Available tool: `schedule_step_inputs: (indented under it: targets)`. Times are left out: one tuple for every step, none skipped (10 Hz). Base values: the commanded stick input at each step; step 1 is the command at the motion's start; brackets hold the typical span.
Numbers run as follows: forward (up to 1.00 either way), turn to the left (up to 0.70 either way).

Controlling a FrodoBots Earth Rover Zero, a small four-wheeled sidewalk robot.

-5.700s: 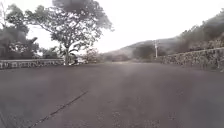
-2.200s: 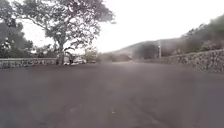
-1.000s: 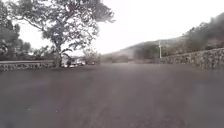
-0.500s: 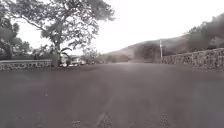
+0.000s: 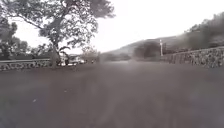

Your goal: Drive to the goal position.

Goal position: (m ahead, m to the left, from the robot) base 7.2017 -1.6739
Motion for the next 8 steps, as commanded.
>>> schedule_step_inputs:
  targets:
    - [0.7, 0.0]
    - [0.7, 0.0]
    - [0.7, 0.0]
    - [0.7, 0.0]
    - [0.7, 0.0]
    - [0.7, 0.0]
    - [0.7, 0.0]
    - [0.7, 0.0]
